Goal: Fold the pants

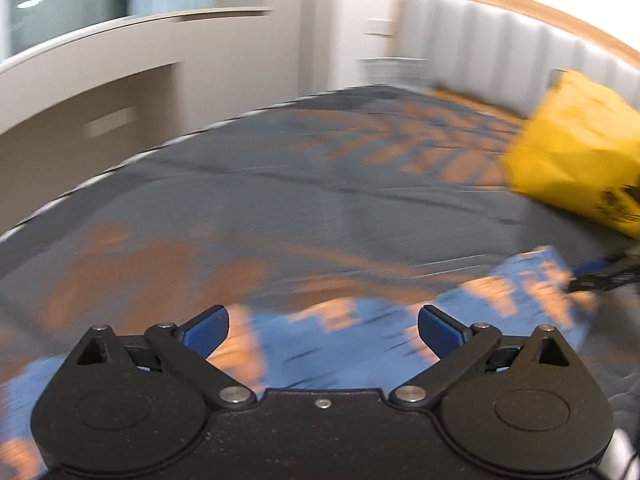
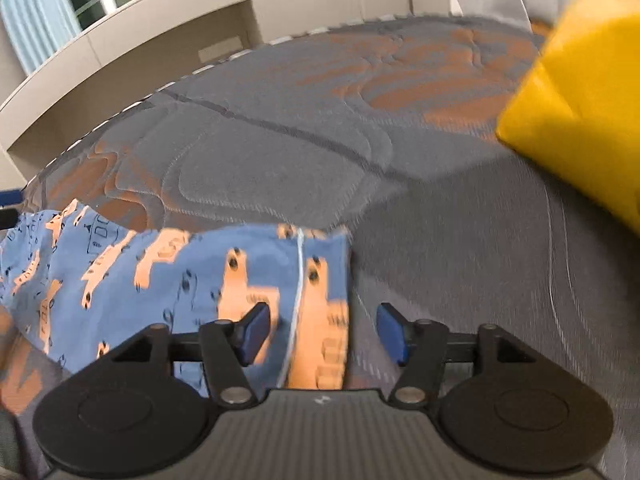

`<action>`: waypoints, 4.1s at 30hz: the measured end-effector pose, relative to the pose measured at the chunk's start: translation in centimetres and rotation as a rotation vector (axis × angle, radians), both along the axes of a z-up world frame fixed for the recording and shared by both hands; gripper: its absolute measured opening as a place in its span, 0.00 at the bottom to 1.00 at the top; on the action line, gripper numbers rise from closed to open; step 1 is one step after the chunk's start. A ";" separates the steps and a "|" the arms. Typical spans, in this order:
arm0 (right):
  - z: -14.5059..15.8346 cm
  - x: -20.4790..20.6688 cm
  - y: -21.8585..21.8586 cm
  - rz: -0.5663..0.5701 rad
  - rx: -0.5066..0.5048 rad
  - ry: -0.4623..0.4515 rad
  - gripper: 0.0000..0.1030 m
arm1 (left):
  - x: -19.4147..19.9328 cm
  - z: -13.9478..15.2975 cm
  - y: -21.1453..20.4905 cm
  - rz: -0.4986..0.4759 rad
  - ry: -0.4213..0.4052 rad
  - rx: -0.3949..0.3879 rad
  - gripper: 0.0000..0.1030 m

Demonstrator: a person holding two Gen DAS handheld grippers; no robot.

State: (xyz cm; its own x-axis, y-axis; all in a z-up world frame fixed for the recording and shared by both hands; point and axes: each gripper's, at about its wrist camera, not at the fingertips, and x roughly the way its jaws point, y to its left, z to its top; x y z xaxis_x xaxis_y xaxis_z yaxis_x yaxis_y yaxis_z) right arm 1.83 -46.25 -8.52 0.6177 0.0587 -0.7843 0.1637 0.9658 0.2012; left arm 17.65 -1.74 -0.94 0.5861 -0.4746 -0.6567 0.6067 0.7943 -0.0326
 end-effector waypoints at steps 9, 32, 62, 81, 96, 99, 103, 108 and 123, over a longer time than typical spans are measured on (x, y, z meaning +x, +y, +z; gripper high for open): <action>-1.1 -1.1 -0.5 -0.103 0.137 0.092 0.65 | 3.6 -0.8 17.0 0.305 -0.001 0.167 0.99; 1.1 -1.3 4.2 -0.122 -0.047 0.162 0.19 | 4.0 -3.8 24.0 0.570 0.237 -0.162 0.18; 3.3 10.2 19.8 0.340 -0.190 -0.176 0.92 | 3.6 -3.8 2.9 0.460 0.119 0.030 0.99; 1.9 21.2 22.9 0.562 0.122 -0.135 0.69 | 2.5 -6.4 8.0 0.726 0.178 0.141 0.99; 0.5 27.3 30.6 0.726 0.132 0.030 0.29 | 3.8 -7.8 8.6 0.729 0.221 0.099 0.99; 0.7 27.0 30.7 0.724 0.128 0.037 0.28 | 3.8 -7.7 8.7 0.729 0.224 0.094 0.99; 0.9 26.8 31.1 0.754 0.120 0.054 0.26 | 3.8 -7.8 8.7 0.729 0.226 0.094 0.99; 0.8 27.3 31.5 0.751 0.116 0.068 0.29 | 3.9 -7.8 8.7 0.731 0.228 0.095 0.99; 1.8 26.4 32.8 0.649 -0.040 -0.061 0.07 | 4.0 -8.1 8.7 0.736 0.238 0.105 0.99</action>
